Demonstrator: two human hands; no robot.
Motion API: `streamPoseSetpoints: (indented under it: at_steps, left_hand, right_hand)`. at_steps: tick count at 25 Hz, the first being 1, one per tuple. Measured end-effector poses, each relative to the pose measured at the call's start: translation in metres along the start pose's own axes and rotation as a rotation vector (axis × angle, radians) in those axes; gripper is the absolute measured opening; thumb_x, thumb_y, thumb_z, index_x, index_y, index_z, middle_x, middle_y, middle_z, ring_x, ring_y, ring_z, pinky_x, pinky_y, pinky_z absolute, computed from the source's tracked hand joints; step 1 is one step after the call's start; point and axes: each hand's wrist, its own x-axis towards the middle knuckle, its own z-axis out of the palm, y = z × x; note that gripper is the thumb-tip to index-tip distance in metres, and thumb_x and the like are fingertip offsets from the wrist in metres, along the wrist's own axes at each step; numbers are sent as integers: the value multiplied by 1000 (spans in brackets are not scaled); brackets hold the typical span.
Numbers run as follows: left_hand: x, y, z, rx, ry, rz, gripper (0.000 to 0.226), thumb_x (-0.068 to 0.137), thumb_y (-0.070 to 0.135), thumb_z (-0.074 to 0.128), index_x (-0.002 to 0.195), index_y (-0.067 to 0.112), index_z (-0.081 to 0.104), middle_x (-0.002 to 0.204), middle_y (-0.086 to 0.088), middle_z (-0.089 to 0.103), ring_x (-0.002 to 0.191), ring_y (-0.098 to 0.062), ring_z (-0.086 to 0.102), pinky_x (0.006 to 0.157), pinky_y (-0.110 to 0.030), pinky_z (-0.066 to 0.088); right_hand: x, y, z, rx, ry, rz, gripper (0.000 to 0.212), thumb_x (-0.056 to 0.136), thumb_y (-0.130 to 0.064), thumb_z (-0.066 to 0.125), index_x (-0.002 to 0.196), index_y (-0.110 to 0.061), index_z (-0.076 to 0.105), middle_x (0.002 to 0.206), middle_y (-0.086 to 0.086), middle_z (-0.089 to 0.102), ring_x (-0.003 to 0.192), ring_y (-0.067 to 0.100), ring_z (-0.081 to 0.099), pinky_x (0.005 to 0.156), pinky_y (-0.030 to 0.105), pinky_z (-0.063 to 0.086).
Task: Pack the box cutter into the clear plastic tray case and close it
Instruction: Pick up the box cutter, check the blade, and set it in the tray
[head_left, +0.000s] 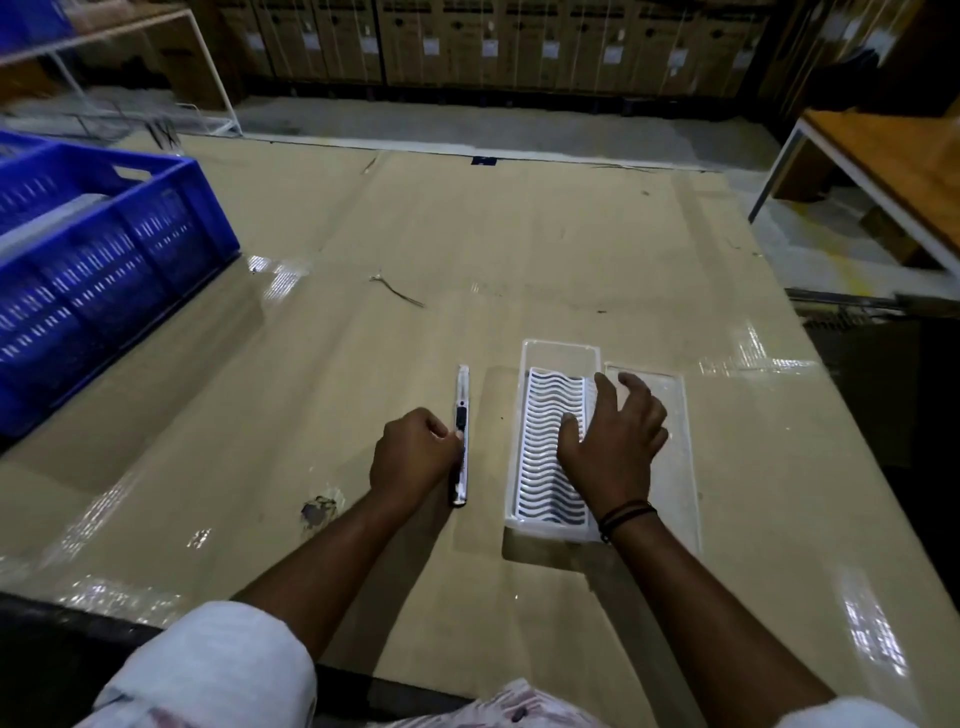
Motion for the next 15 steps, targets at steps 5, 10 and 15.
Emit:
streamPoseSetpoints:
  at_steps: [5, 10, 15]
  left_hand:
    - [2, -1, -6, 280, -89, 96, 49, 77, 64, 67, 86, 16, 70, 90, -5, 74, 83, -29, 72, 67, -33, 56]
    - [5, 4, -12, 390, -152, 141, 61, 83, 71, 54, 91, 12, 70, 85, -5, 67, 82, -29, 71, 66, -33, 55]
    - [11, -1, -15, 493, -212, 228, 34, 93, 41, 53, 101, 11, 68, 105, -9, 70, 95, -32, 71, 73, -34, 51]
  right_hand:
    - [-10, -51, 8, -40, 19, -200, 45, 79, -24, 64, 123, -14, 62, 126, 13, 54, 115, 35, 46, 97, 45, 45]
    - [-22, -87, 34, -43, -95, -180, 34, 77, -21, 64, 109, -10, 70, 111, 13, 59, 104, 35, 51, 91, 43, 46]
    - [-23, -102, 50, -83, -187, -183, 23, 80, -15, 62, 98, -3, 70, 101, 18, 60, 96, 38, 57, 83, 44, 51]
